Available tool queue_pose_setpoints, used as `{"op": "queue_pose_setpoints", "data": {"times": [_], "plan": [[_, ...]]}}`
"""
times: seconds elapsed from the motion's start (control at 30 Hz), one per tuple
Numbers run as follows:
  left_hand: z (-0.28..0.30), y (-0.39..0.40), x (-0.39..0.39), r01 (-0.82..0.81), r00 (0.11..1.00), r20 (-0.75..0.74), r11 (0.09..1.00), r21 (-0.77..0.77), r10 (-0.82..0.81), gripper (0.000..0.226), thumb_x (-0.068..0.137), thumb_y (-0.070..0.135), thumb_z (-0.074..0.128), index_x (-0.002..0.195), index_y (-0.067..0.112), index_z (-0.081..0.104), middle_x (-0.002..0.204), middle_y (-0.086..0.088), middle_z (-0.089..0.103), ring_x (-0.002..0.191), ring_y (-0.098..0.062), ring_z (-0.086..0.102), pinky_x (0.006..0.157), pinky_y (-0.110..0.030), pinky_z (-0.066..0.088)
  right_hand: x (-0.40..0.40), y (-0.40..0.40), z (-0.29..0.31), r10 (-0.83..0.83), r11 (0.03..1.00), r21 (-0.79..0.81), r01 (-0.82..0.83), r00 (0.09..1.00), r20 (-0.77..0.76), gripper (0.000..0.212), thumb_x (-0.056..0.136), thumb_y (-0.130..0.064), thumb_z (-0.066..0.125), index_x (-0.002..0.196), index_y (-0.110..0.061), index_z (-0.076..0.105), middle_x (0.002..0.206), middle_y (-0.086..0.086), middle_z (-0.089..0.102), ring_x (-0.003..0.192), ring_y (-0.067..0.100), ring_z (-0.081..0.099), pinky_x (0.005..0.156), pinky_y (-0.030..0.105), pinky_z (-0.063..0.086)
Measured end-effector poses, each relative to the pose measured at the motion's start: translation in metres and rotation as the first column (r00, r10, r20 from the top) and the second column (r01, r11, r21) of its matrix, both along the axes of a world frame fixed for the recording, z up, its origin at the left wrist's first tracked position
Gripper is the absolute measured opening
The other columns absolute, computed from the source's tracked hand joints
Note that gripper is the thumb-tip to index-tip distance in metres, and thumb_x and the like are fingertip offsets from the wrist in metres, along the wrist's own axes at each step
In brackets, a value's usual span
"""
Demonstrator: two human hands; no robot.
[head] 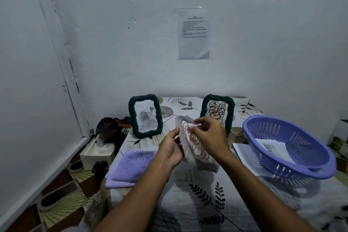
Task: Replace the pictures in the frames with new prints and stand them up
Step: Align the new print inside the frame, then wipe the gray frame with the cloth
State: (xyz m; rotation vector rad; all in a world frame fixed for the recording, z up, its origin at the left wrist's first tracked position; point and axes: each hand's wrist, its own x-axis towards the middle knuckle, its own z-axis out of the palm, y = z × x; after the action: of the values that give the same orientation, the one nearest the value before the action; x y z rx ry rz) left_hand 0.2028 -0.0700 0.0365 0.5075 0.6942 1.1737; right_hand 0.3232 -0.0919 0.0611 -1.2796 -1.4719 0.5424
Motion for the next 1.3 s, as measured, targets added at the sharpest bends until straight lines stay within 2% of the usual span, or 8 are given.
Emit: {"op": "queue_pose_setpoints", "data": {"times": [0.3,0.5,0.63,0.8,1.0,1.07,1.13,1.3], "plan": [[-0.014,-0.001,-0.017,0.053,0.998,0.025,0.998,-0.039,-0.052,0.042,0.103,0.029,0.036,0.116,-0.002,0.061,0.098,-0.022,0.071,0.096,-0.036,0.063,0.086,-0.049,0.048,0.04,0.01,-0.028,-0.113,0.957,-0.278,0.083,0.989,-0.095,0.031,0.095,-0.022,0.054,0.124,-0.011,0.056,0.121,0.006,0.057,0.105,0.019,0.052,0.09,0.04,0.048],[-0.03,0.003,-0.028,0.114,0.993,0.045,0.992,-0.056,-0.111,0.043,0.103,0.03,0.034,0.116,-0.002,0.06,0.101,-0.023,0.07,0.085,-0.036,0.07,0.083,-0.05,0.049,0.041,0.002,-0.045,-0.091,0.835,-0.469,-0.288,0.768,-0.634,0.023,0.097,-0.016,0.049,0.103,-0.002,0.066,0.091,0.012,0.067,0.08,0.023,0.059,0.072,0.034,0.048],[-0.039,0.006,-0.031,0.099,0.995,0.019,0.992,-0.083,-0.098,0.042,0.103,0.029,0.035,0.117,-0.002,0.06,0.101,-0.023,0.07,0.084,-0.035,0.07,0.074,-0.047,0.057,0.039,0.001,-0.052,-0.103,0.809,-0.463,-0.361,0.689,-0.717,0.022,0.097,-0.008,0.046,0.104,0.0,0.065,0.069,0.007,0.069,0.071,0.021,0.058,0.068,0.034,0.049],[-0.04,0.003,-0.032,0.022,0.985,-0.171,0.996,-0.082,-0.035,0.037,0.102,0.03,0.04,0.109,0.001,0.062,0.099,-0.02,0.069,0.089,-0.034,0.065,0.076,-0.044,0.053,0.037,0.009,-0.064,-0.131,0.782,-0.481,-0.397,0.649,-0.749,0.026,0.096,-0.005,0.043,0.112,0.004,0.062,0.114,0.027,0.065,0.106,0.038,0.059,0.099,0.053,0.045],[-0.051,-0.008,-0.045,0.161,0.502,-0.847,0.942,0.293,0.177,0.065,0.081,0.036,0.072,0.138,0.015,0.045,0.144,-0.009,0.046,0.118,-0.016,0.049,0.083,-0.019,0.046,0.039,0.023,-0.08,-0.231,0.76,-0.565,-0.322,0.678,-0.698,0.026,0.097,-0.002,0.037,0.111,0.007,0.058,0.11,0.03,0.064,0.102,0.042,0.061,0.084,0.052,0.051],[-0.055,-0.016,-0.047,0.311,0.337,-0.927,0.911,0.273,0.163,0.085,0.075,0.044,0.077,0.146,0.019,0.036,0.153,-0.007,0.033,0.13,-0.019,0.037,0.096,-0.027,0.046,0.038,0.028,-0.085,-0.256,0.752,-0.594,-0.286,0.703,-0.663,0.027,0.096,-0.001,0.038,0.112,0.008,0.057,0.11,0.032,0.064,0.105,0.044,0.061,0.085,0.053,0.051],[-0.064,-0.016,-0.049,0.394,0.069,-0.971,0.888,0.236,0.227,0.106,0.063,0.07,0.072,0.149,0.026,0.028,0.159,-0.005,0.02,0.147,-0.024,0.009,0.117,-0.053,0.004,0.034,0.032,-0.087,-0.279,0.743,-0.625,-0.241,0.736,-0.616,0.024,0.095,0.0,0.04,0.108,0.009,0.058,0.107,0.032,0.064,0.102,0.044,0.062,0.082,0.052,0.052],[-0.089,-0.004,-0.054,0.531,-0.204,-0.904,0.818,0.22,0.375,0.121,0.05,0.093,0.054,0.146,0.023,0.033,0.157,-0.001,0.028,0.149,-0.018,-0.007,0.104,-0.055,-0.033,0.03,0.046,-0.1,-0.28,0.723,-0.668,-0.178,0.808,-0.518,0.021,0.089,0.0,0.049,0.101,0.01,0.063,0.102,0.028,0.068,0.102,0.042,0.063,0.093,0.058,0.049]]}}
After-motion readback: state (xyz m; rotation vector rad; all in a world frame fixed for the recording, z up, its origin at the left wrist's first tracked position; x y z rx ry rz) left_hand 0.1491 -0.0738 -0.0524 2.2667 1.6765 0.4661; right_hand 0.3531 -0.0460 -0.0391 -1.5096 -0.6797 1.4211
